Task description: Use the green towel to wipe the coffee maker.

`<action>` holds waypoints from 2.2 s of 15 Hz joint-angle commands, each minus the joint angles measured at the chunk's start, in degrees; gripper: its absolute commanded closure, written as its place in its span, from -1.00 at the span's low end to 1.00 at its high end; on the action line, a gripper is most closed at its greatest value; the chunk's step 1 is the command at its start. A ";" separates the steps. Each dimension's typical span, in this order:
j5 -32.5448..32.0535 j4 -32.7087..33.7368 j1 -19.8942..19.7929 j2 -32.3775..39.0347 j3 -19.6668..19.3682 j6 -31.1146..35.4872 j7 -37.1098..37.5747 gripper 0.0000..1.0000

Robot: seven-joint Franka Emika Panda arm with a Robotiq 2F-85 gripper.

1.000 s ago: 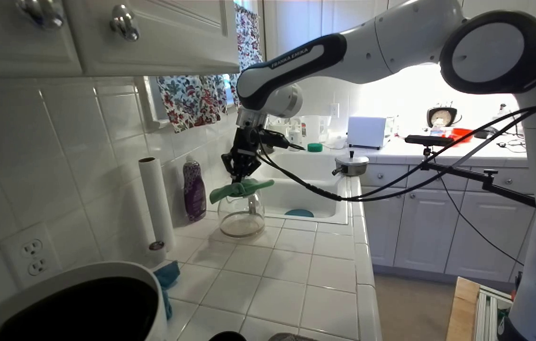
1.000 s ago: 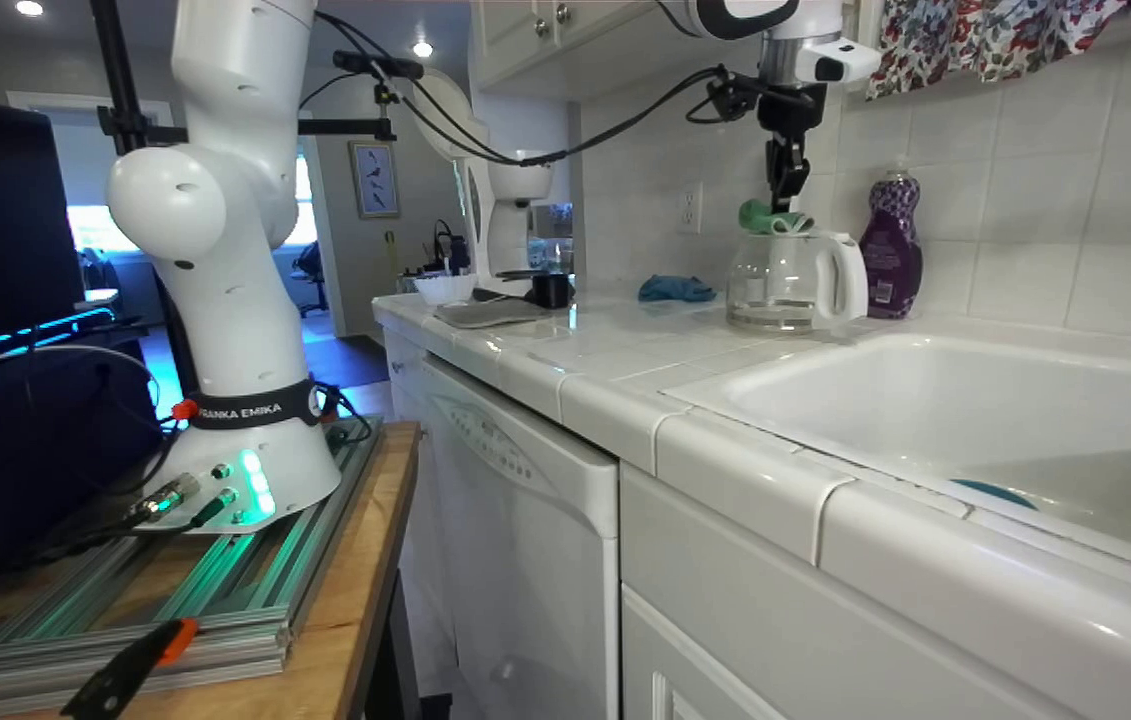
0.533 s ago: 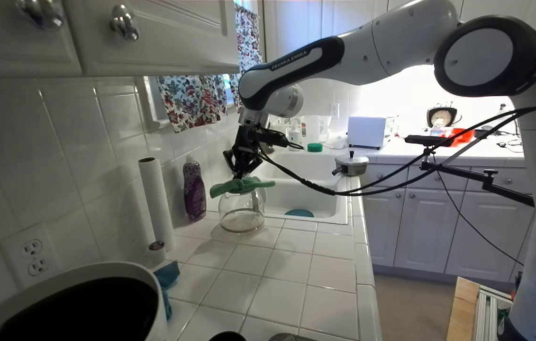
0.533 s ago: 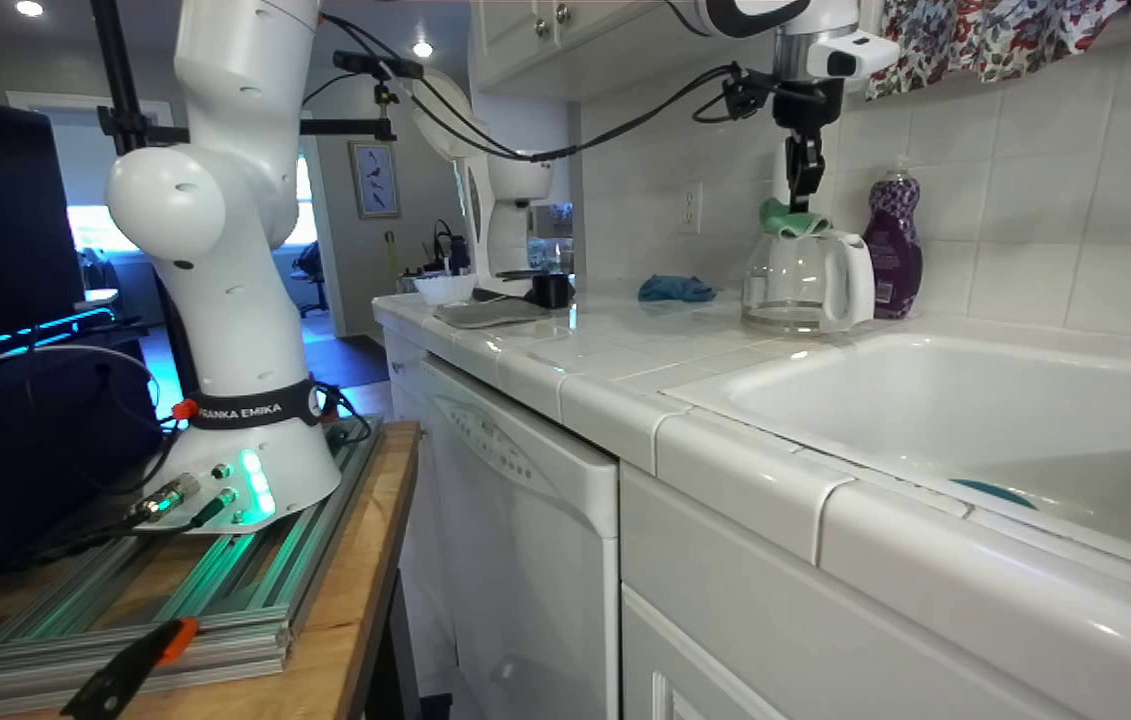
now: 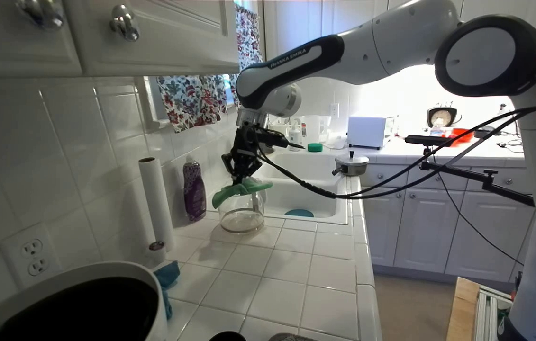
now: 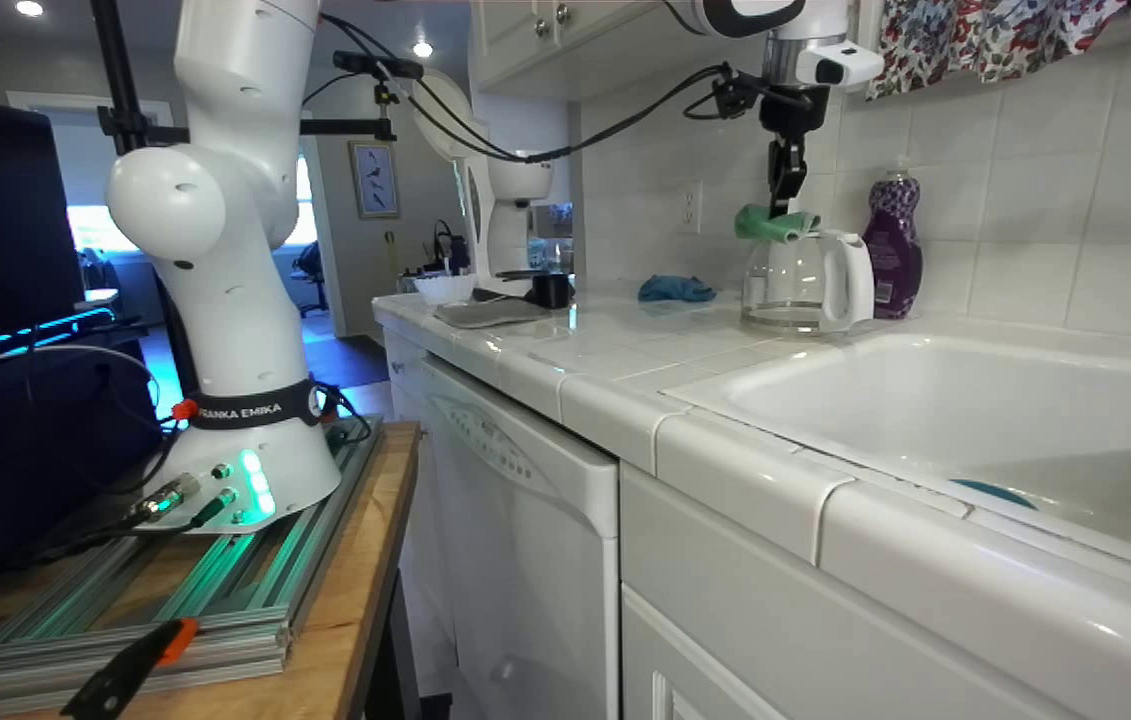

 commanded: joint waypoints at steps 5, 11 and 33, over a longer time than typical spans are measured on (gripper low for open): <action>0.35 0.95 -0.36 -2.31 0.46 0.21 -1.44 0.97; 0.58 1.57 -0.48 -2.57 0.41 3.05 -0.95 0.97; -4.15 0.17 0.60 -0.83 -3.33 6.50 15.19 0.97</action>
